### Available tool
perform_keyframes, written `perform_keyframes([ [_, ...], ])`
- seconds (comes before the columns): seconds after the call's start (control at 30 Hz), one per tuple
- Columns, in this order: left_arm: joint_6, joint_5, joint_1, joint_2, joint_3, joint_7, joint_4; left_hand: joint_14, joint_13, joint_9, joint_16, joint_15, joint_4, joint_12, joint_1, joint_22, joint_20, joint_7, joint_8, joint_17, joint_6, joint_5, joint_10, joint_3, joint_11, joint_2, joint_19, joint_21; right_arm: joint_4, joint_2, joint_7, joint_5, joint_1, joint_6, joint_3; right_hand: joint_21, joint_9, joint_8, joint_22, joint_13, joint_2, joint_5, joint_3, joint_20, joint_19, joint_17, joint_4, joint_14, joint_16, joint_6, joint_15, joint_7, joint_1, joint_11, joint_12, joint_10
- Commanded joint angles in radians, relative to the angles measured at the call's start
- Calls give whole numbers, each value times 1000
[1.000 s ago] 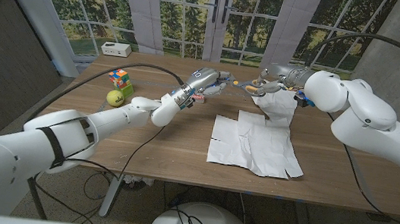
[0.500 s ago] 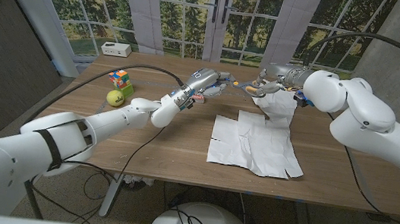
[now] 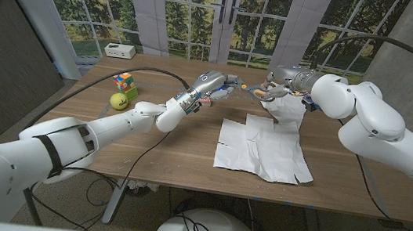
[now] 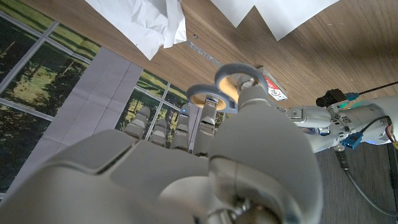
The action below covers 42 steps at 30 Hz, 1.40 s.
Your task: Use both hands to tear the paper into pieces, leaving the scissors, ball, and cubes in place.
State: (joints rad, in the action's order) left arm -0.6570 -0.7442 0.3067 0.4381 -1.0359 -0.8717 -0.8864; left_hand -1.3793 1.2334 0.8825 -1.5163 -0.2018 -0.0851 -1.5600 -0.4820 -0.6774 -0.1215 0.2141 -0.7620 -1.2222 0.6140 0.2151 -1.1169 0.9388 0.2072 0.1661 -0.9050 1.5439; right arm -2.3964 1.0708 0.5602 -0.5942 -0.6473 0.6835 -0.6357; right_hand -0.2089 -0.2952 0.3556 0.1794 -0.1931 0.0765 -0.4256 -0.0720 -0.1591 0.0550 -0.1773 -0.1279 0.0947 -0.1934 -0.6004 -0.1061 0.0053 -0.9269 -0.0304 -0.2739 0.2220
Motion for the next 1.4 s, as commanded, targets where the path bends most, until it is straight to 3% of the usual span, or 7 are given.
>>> perform_keyframes([
  [0.03, -8, -5, -7, -11, -1, -10, 16, 2, 3, 1, -2, -1, 3, -6, 1, 0, -91, 3, -5, -3, -2, 0, 3, 4, -2, -6, 6, -2, 11, -16, 40, -48, -4, -18, 1, 1, -5, 4, 1, -2, -1, -8, 7, -2, -2, -1, -4, 0, 2, -10, 6, 3, -11, 2, -6, 10],
  [0.47, -19, -3, -15, -21, -10, -27, 42, 0, 3, -1, -3, -1, 3, -7, 1, -1, -90, 3, -5, -3, -4, -1, 0, 3, -2, -6, 3, 0, 32, -49, 108, -142, 13, -26, -28, 2, -6, 1, 1, -2, -1, -17, 17, 4, -9, -1, -1, -4, 4, -9, 20, 9, -11, 0, -5, 14],
  [1.0, -27, 3, -17, -25, -18, -39, 57, -1, 3, 1, -4, -1, 3, -6, 1, -2, -90, 3, -10, -3, -3, -1, 2, 2, -2, -5, 3, 0, 50, -80, 117, -180, -14, -43, -3, -7, -7, 6, 2, -1, -1, -31, 26, 9, -42, -1, -3, -29, 0, -31, 28, 14, -20, -2, -12, 39],
  [1.13, -26, 1, -17, -25, -20, -42, 56, 0, 3, 0, -4, -1, 3, -7, 1, -2, -90, 3, -9, -3, -4, -1, 2, 2, -2, -6, 2, 1, 45, -79, 115, -210, -21, -49, -4, -10, -9, 15, 2, -1, -3, -39, 33, 14, -59, -1, -1, -56, -5, -58, 40, 9, -21, 7, -22, 68],
  [1.23, -25, 1, -16, -24, -20, -44, 53, -1, 3, -1, -4, -1, 3, -6, 1, -3, -90, 3, -8, -3, -5, 0, 3, 2, -2, -6, 3, 1, 44, -82, 141, -247, -13, -54, -15, -20, -13, 18, 3, -1, -10, -43, 55, 24, -103, -1, 10, -108, -13, -71, 66, 4, -2, 22, -30, 94],
  [1.3, -25, 2, -14, -22, -19, -44, 47, -1, 3, -1, -4, -1, 3, -6, 1, -5, -90, 3, -9, -3, -5, -1, 3, 1, -2, -6, -4, 6, 45, -86, 160, -272, -9, -59, -21, -23, -15, 19, 3, -1, -13, -45, 64, 30, -119, -2, 12, -143, -20, -77, 67, -1, 2, 30, -33, 105],
  [1.4, -21, 1, -10, -17, -17, -42, 37, -1, 3, -1, -4, -1, 2, -7, 1, -6, -90, 3, -10, -3, -4, 0, 2, 2, -2, -6, -2, 5, 48, -95, 175, -289, -13, -66, -20, -25, -16, 19, 4, -1, -13, -45, 67, 36, -128, -2, 13, -146, -18, -78, 68, -1, 3, 30, -35, 111],
])
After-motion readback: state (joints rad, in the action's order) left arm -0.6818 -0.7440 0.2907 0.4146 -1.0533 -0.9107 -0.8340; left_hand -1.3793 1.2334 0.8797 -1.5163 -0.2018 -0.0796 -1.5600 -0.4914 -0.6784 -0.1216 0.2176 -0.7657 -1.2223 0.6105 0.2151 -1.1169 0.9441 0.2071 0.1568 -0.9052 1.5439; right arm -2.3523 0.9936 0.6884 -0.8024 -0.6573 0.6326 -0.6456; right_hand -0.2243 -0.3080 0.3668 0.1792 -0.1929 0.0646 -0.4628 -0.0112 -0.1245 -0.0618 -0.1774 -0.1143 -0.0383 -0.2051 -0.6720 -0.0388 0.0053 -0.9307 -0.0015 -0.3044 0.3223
